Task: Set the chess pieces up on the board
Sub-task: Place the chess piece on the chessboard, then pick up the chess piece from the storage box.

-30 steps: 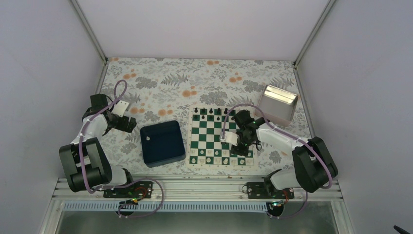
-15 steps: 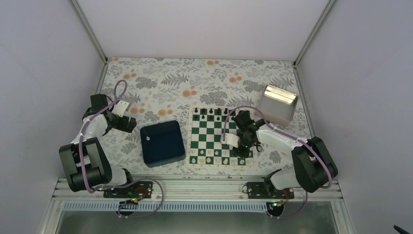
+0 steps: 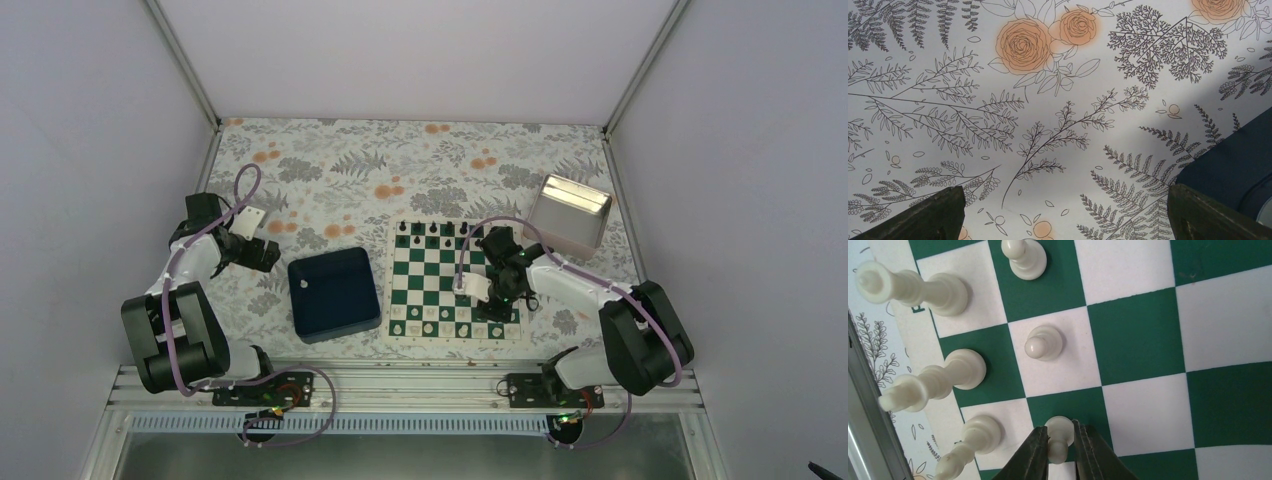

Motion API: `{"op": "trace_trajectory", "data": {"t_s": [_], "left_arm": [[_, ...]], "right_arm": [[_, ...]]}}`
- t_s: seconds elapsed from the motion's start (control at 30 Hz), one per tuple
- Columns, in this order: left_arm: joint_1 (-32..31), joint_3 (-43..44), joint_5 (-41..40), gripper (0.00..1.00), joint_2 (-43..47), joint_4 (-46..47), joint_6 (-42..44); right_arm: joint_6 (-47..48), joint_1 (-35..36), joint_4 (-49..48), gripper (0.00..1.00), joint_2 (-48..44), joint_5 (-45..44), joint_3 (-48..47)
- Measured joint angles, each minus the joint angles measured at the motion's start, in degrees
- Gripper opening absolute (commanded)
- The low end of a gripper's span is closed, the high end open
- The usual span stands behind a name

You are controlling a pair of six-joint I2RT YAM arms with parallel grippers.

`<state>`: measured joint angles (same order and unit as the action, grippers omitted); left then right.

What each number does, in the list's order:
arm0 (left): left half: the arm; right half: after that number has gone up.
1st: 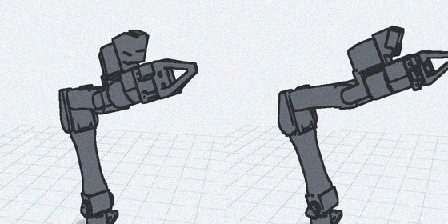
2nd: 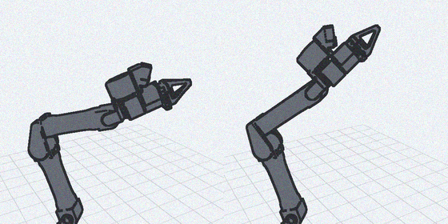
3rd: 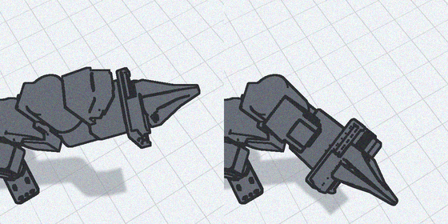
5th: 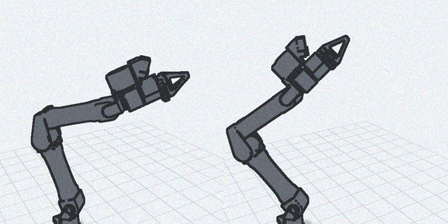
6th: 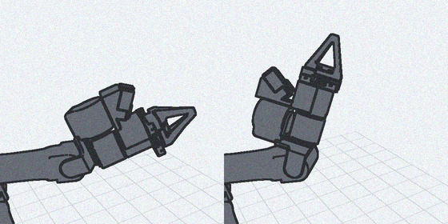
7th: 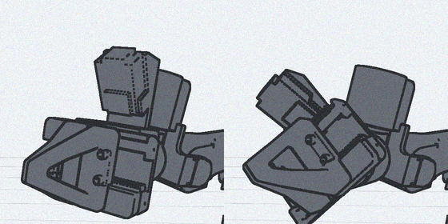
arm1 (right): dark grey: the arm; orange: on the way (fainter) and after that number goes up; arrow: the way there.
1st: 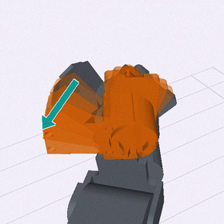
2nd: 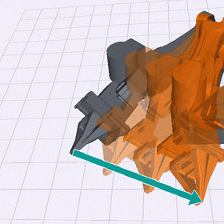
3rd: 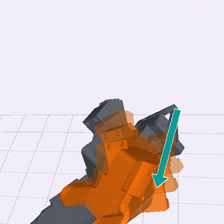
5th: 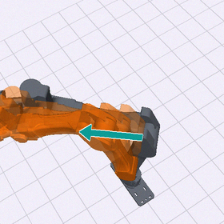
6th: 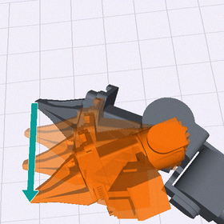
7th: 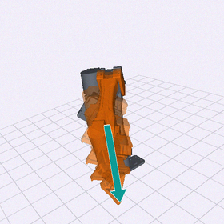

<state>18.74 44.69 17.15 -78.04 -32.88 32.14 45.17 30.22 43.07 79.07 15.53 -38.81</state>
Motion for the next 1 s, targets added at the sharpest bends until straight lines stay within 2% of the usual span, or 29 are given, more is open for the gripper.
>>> {"op": "trace_trajectory", "data": {"t_s": [0.2, 0.3, 0.4, 0.6, 0.7, 0.9, 1.0], "left_arm": [[0.00, 0.00, 0.00, 1.00, 0.00, 0.00, 0.00], [0.00, 0.00, 0.02, 1.00, 0.00, 0.00, 0.00], [0.00, 0.00, 0.02, 1.00, 0.00, 0.00, 0.00], [-0.02, 0.00, 0.07, 1.00, 0.02, -0.02, 0.00], [0.00, -0.02, 0.13, 1.00, 0.02, -0.02, 0.00], [-0.02, -0.02, 0.68, 1.00, 0.07, -0.17, 0.04], [-0.02, -0.02, 1.14, 1.00, 0.07, -0.24, 0.22]], "right_arm": [[-0.02, 0.00, 1.33, 0.24, -0.07, 0.00, -1.53], [-0.09, 0.00, 3.50, 0.38, -0.31, 0.31, -4.04], [0.02, 0.02, 6.80, 0.51, -0.68, 2.16, -9.53], [-0.72, 2.93, 10.34, 0.56, 2.91, 5.40, -25.51], [-1.86, 8.15, 10.69, 0.57, 8.46, 4.70, -33.70], [-4.09, 20.96, 10.01, 0.59, 26.60, 1.29, -55.76], [-4.76, 25.05, 9.20, 0.60, 34.56, -0.13, -64.19]]}}
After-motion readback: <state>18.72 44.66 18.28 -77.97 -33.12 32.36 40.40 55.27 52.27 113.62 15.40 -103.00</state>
